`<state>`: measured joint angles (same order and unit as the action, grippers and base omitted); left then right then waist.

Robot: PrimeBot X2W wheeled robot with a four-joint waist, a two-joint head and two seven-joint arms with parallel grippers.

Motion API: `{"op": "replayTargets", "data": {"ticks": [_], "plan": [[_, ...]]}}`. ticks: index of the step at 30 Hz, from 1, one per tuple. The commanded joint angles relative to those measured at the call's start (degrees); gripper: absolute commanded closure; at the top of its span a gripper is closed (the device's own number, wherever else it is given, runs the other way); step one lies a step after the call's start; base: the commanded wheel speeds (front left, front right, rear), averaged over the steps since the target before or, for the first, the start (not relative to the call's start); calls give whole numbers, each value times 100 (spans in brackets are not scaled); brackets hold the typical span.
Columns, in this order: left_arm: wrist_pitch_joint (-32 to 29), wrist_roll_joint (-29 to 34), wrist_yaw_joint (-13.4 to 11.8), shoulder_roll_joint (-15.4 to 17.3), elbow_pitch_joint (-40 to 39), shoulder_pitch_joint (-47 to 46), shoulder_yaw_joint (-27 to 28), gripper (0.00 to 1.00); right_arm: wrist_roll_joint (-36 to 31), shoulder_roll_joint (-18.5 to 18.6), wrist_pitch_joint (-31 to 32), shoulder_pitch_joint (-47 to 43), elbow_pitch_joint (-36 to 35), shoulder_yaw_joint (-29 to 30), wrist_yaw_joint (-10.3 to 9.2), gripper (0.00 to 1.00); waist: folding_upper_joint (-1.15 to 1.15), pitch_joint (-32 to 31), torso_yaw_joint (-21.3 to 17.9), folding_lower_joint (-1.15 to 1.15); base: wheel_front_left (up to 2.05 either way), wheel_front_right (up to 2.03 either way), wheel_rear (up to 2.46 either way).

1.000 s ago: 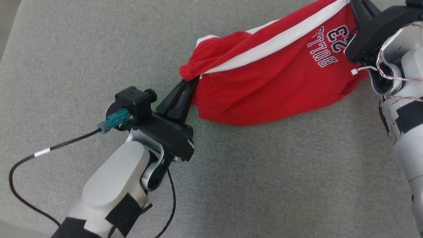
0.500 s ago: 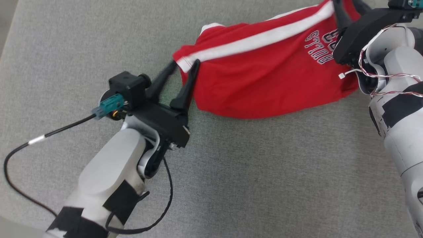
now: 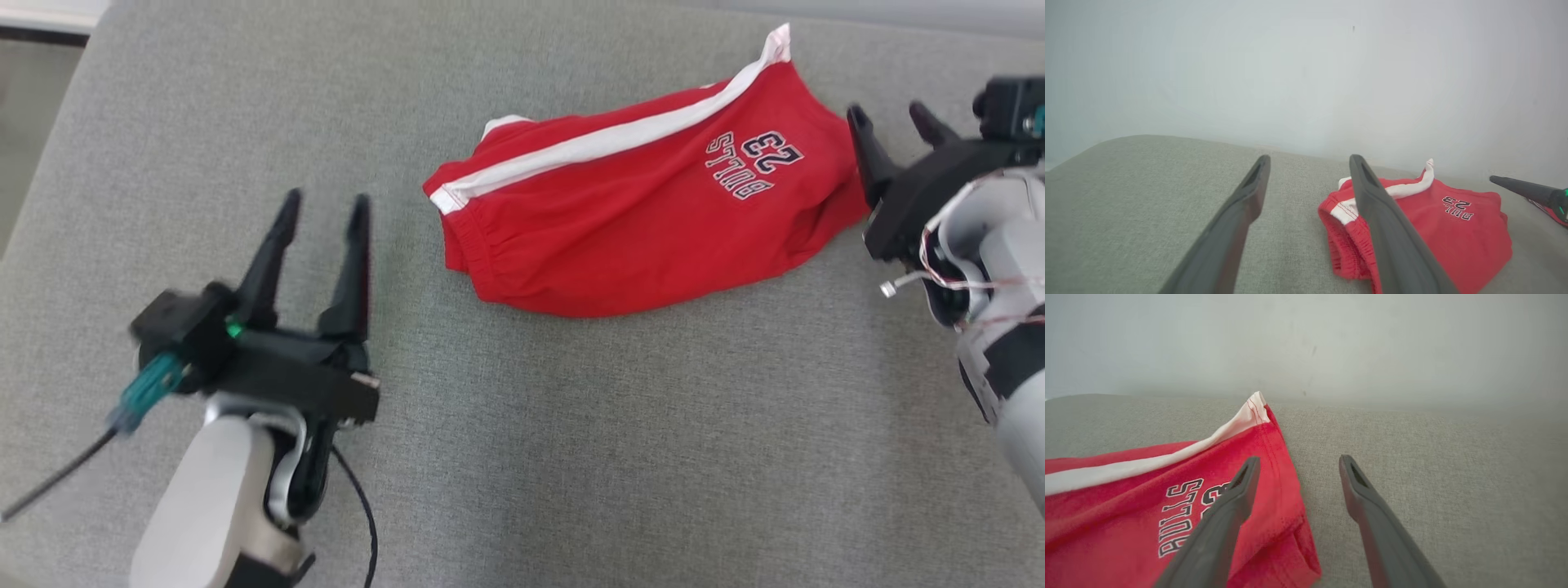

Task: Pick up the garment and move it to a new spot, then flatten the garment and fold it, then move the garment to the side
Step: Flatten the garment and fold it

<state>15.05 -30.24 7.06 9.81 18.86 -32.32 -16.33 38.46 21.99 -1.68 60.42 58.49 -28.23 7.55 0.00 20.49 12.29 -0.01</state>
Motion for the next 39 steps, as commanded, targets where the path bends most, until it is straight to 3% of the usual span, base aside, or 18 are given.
{"op": "replayTargets", "data": {"ticks": [1,11,18,19,21,31,39], "plan": [[15,163,-9,-103,-177,242,218,0,65,63,8,-122,-3,-45,-16,0,0,-78,-21,1,0,0,0],[15,1405,36,-617,-1340,1449,1311,0,380,85,48,-405,286,-263,-16,0,0,-44,127,1,0,0,0],[15,1464,40,-688,-1447,1828,1470,0,486,-43,147,-424,547,-351,-16,0,0,-52,195,1,0,0,0],[15,1473,41,-691,-1448,1869,1459,0,492,-59,194,-416,588,-375,-16,40,0,-59,203,1,0,0,0],[15,1480,41,-691,-1473,1939,1443,0,551,-89,289,-399,660,-403,-16,100,0,-79,208,1,0,0,0],[16,1436,42,-693,-1493,2217,1524,0,1108,-96,117,-744,358,-359,-16,100,0,-441,-108,1,0,0,0],[16,1579,43,-690,-1499,2520,1600,0,1817,282,-127,-1755,-508,-356,-16,100,0,-839,-537,1,0,0,0]]}}
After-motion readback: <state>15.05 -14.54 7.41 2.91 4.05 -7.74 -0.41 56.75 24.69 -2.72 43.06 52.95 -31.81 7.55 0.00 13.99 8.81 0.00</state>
